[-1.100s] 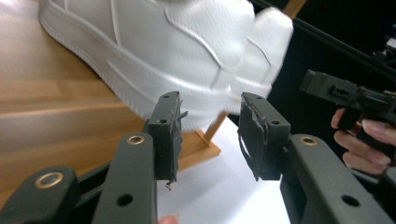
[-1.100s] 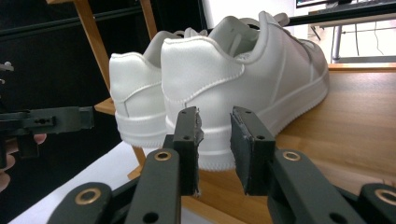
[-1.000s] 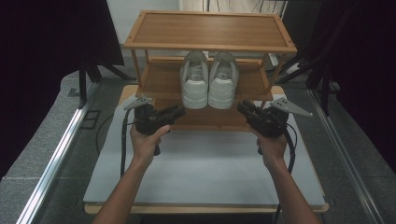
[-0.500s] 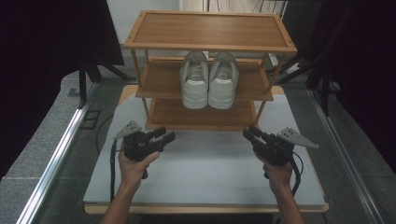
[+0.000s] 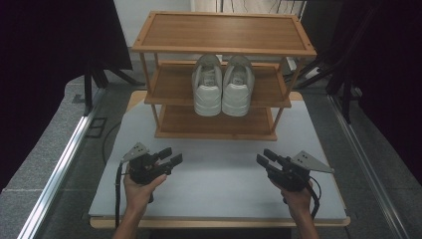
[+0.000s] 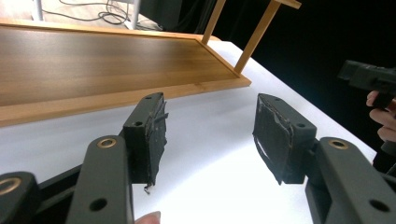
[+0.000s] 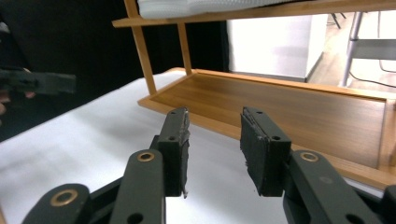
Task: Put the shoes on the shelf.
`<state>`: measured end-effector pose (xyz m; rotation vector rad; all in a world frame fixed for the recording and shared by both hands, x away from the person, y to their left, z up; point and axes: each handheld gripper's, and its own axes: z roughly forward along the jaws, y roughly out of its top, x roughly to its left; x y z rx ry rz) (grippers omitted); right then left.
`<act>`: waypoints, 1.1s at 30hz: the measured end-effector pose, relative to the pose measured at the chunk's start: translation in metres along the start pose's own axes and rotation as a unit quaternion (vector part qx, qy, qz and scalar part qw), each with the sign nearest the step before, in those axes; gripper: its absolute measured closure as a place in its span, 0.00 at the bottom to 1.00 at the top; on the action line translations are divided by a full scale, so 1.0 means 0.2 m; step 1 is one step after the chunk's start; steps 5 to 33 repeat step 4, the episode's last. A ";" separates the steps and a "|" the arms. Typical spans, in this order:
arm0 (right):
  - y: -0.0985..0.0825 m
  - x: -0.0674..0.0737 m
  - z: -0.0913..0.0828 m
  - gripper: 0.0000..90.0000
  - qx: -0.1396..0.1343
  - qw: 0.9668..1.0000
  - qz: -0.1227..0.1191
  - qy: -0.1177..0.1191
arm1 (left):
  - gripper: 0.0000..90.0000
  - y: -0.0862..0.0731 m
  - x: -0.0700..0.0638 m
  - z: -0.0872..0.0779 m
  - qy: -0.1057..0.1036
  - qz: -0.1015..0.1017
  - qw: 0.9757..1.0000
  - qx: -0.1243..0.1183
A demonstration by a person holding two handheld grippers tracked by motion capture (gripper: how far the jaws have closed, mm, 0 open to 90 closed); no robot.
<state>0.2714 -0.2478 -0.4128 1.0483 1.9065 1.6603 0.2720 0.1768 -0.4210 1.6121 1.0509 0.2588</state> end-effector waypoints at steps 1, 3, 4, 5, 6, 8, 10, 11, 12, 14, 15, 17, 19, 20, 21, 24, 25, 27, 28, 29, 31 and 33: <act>0.00 0.00 0.00 0.66 -0.002 1.000 0.003 0.004 | 0.48 -0.01 0.00 -0.01 0.001 -0.001 1.000 0.001; -0.01 -0.01 -0.01 0.62 -0.002 1.000 -0.001 0.001 | 0.46 -0.01 0.02 -0.02 -0.001 -0.008 1.000 0.000; -0.02 -0.01 -0.01 0.60 0.001 1.000 -0.003 0.000 | 0.46 -0.01 0.02 -0.02 0.000 -0.010 1.000 -0.001; -0.02 -0.01 -0.01 0.60 0.001 1.000 -0.003 0.000 | 0.46 -0.01 0.02 -0.02 0.000 -0.010 1.000 -0.001; -0.02 -0.01 -0.01 0.60 0.001 1.000 -0.003 0.000 | 0.46 -0.01 0.02 -0.02 0.000 -0.010 1.000 -0.001; -0.02 -0.01 -0.01 0.60 0.001 1.000 -0.003 0.000 | 0.46 -0.01 0.02 -0.02 0.000 -0.010 1.000 -0.001; -0.02 -0.01 -0.01 0.60 0.001 1.000 -0.003 0.000 | 0.46 -0.01 0.02 -0.02 0.000 -0.010 1.000 -0.001; -0.02 -0.01 -0.01 0.60 0.001 1.000 -0.003 0.000 | 0.46 -0.01 0.02 -0.02 0.000 -0.010 1.000 -0.001; -0.02 -0.01 -0.01 0.60 0.001 1.000 -0.003 0.000 | 0.46 -0.01 0.02 -0.02 0.000 -0.010 1.000 -0.001; -0.02 -0.01 -0.01 0.60 0.001 1.000 -0.003 0.000 | 0.46 -0.01 0.02 -0.02 0.000 -0.010 1.000 -0.001; -0.02 -0.01 -0.01 0.60 0.001 1.000 -0.003 0.000 | 0.46 -0.01 0.02 -0.02 0.000 -0.010 1.000 -0.001; -0.02 -0.01 -0.01 0.60 0.001 1.000 -0.003 0.000 | 0.46 -0.01 0.02 -0.02 0.000 -0.010 1.000 -0.001; -0.02 -0.01 -0.01 0.60 0.001 1.000 -0.003 0.000 | 0.46 -0.01 0.02 -0.02 0.000 -0.010 1.000 -0.001; -0.02 -0.01 -0.01 0.60 0.001 1.000 -0.003 0.000 | 0.46 -0.01 0.02 -0.02 0.000 -0.010 1.000 -0.001; -0.02 -0.01 -0.01 0.60 0.001 1.000 -0.003 0.000 | 0.46 -0.01 0.02 -0.02 0.000 -0.010 1.000 -0.001; -0.02 -0.01 -0.01 0.60 0.001 1.000 -0.003 0.000 | 0.46 -0.01 0.02 -0.02 0.000 -0.010 1.000 -0.001; -0.02 -0.01 -0.01 0.60 0.001 1.000 -0.003 0.000 | 0.46 -0.01 0.02 -0.02 0.000 -0.010 1.000 -0.001; -0.02 -0.01 -0.01 0.60 0.001 1.000 -0.003 0.000 | 0.46 -0.01 0.02 -0.02 0.000 -0.010 1.000 -0.001; -0.02 -0.01 -0.01 0.60 0.001 1.000 -0.003 0.000 | 0.46 -0.01 0.02 -0.02 0.000 -0.010 1.000 -0.001; -0.02 -0.01 -0.01 0.60 0.001 1.000 -0.003 0.000 | 0.46 -0.01 0.02 -0.02 0.000 -0.010 1.000 -0.001; -0.02 -0.01 -0.01 0.60 0.001 1.000 -0.003 0.000 | 0.46 -0.01 0.02 -0.02 0.000 -0.010 1.000 -0.001; -0.02 -0.01 -0.01 0.60 0.001 1.000 -0.003 0.000 | 0.46 -0.01 0.02 -0.02 0.000 -0.010 1.000 -0.001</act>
